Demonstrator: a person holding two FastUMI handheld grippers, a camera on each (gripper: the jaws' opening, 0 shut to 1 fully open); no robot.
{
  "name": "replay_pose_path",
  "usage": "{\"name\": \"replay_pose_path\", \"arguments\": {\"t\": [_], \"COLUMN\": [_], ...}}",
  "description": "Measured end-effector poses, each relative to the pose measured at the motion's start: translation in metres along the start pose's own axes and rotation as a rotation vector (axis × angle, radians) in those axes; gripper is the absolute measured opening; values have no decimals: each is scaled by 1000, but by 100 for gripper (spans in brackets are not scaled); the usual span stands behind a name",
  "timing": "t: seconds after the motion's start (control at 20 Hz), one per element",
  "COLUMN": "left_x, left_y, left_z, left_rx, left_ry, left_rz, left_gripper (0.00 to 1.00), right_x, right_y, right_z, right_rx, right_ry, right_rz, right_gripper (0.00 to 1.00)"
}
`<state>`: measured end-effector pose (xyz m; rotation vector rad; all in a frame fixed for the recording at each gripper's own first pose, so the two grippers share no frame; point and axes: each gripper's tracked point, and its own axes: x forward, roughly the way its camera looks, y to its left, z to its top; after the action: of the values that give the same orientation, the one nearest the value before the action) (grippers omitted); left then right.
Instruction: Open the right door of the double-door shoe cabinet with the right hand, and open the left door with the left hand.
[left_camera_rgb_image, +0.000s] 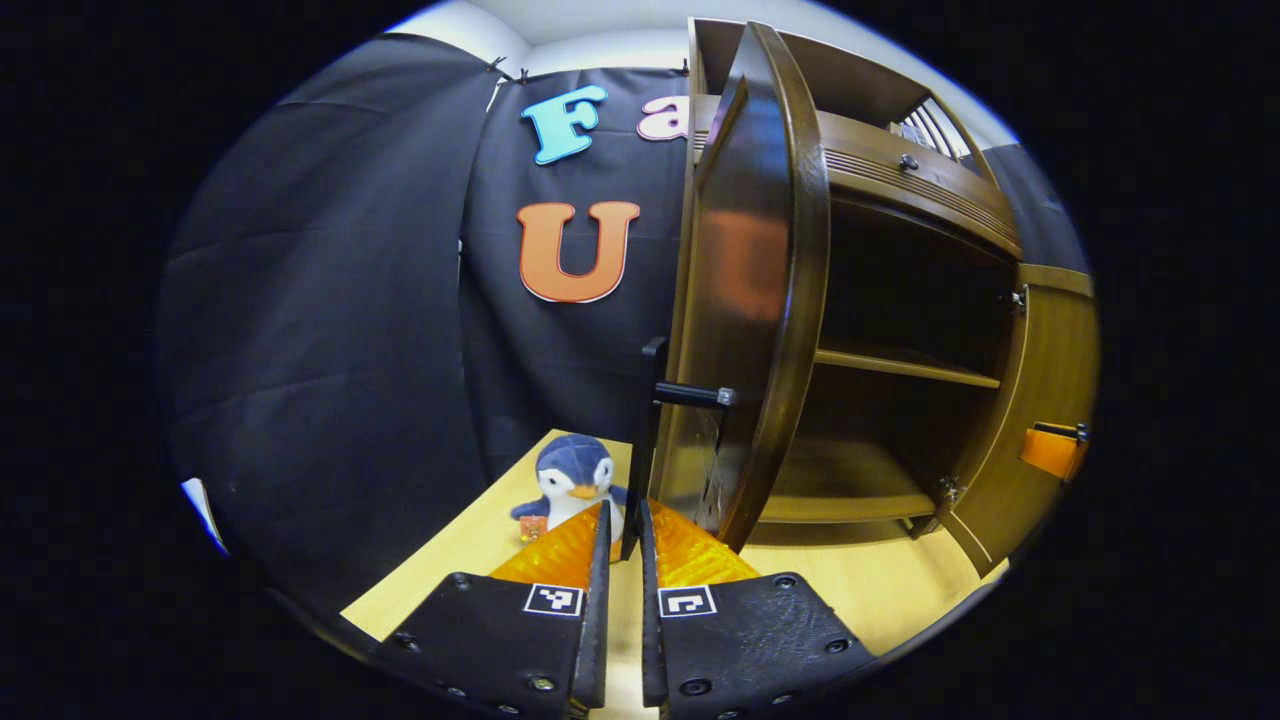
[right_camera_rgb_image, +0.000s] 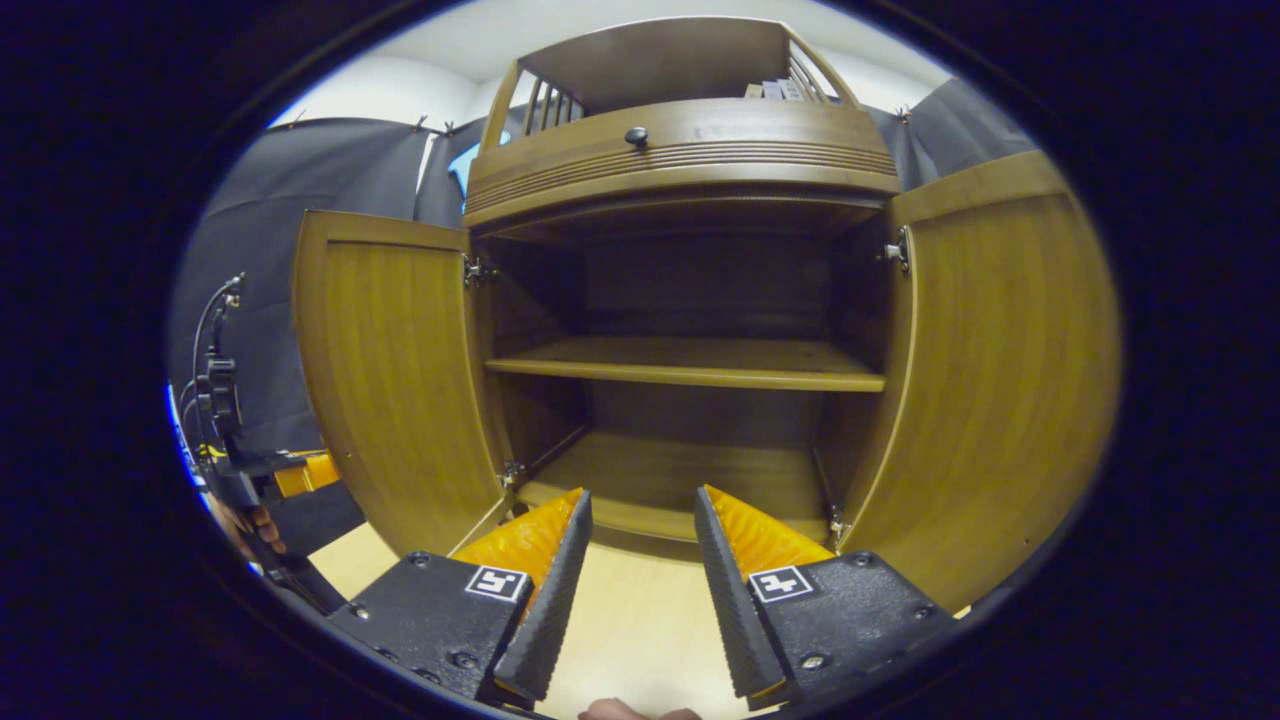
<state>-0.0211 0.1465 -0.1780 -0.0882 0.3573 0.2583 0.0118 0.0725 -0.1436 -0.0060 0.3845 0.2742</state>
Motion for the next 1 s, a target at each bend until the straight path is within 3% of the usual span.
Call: {"name": "replay_pose_path", "arguments": {"t": [0.25, 0.55, 0.6, 0.85, 1.0], "left_x": [-3, -12, -13, -24, -32], "left_y": [24, 43, 48, 45, 28], "left_z": [0, 19, 24, 38, 44], "left_rx": [-30, 22, 41, 92, 87], "left_ry": [13, -28, -40, -84, -87], "left_rz": [47, 136, 150, 162, 111], "left_gripper": [13, 13, 13, 18, 24], "right_x": [2, 2, 2, 2, -1], "right_y": [0, -7, -9, -13, -12], "right_z": [3, 7, 8, 17, 26], "right_rx": [6, 17, 21, 22, 19], "right_ry": [-8, -18, -21, -41, -76], "right_rz": [-4, -23, -25, -37, -26], "right_gripper": [69, 69, 65, 69, 65]}}
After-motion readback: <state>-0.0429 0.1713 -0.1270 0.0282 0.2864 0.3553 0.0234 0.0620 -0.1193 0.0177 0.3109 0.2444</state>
